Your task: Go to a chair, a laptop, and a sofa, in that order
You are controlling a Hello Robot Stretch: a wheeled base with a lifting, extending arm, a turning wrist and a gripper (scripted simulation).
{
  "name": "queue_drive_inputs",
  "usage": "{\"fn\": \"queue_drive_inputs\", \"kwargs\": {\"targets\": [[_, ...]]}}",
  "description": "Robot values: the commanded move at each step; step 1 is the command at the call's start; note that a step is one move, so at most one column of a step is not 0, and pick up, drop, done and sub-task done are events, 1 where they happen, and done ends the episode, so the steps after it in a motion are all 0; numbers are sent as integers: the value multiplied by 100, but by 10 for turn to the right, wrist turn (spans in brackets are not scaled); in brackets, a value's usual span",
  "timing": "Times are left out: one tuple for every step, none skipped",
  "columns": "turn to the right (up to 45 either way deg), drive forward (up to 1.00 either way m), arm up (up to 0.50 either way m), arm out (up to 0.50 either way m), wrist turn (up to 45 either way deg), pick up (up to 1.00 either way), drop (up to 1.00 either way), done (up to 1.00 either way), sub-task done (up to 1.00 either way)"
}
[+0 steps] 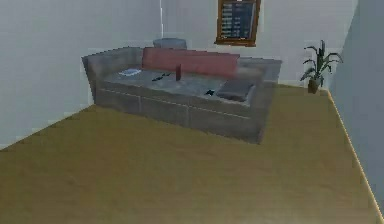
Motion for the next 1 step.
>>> {"fn": "queue_drive_inputs", "kwargs": {"targets": [[210, 0, 0, 0, 0, 0, 0, 0, 0]]}}
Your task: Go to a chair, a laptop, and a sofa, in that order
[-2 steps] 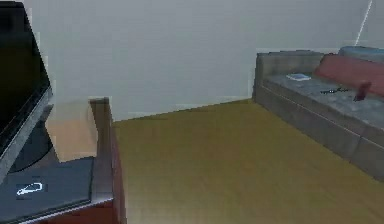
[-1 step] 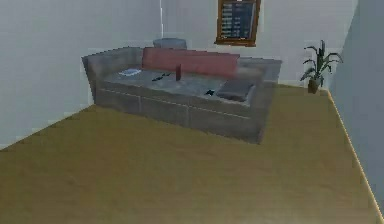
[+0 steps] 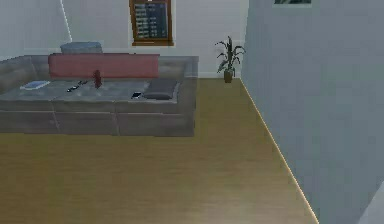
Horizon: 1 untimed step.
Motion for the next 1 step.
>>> {"fn": "queue_drive_inputs", "kwargs": {"targets": [[0, 100, 0, 0, 0, 0, 0, 0, 0]]}}
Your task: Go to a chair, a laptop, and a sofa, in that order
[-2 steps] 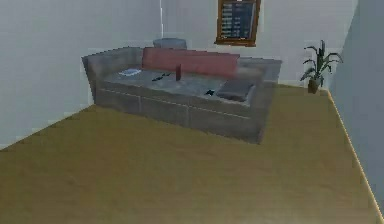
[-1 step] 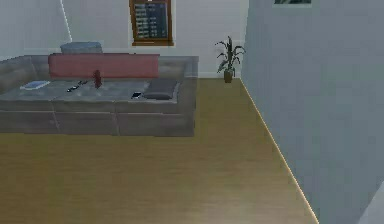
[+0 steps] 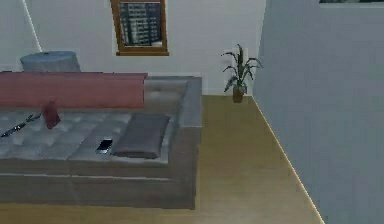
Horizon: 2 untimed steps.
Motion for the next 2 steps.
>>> {"fn": "queue_drive_inputs", "kwargs": {"targets": [[60, 0, 0, 0, 0, 0, 0, 0, 0], [0, 45, 0, 0, 0, 0, 0, 0, 0]]}}
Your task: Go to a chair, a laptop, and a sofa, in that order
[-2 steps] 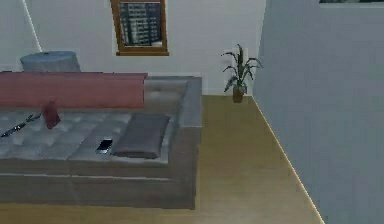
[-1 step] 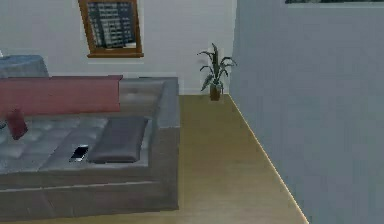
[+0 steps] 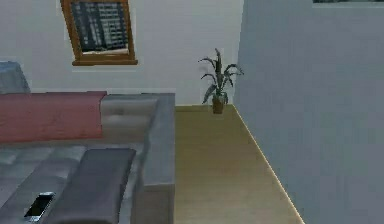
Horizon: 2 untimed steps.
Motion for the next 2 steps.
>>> {"fn": "queue_drive_inputs", "kwargs": {"targets": [[-450, 0, 0, 0, 0, 0, 0, 0, 0], [0, 0, 0, 0, 0, 0, 0, 100, 0]]}}
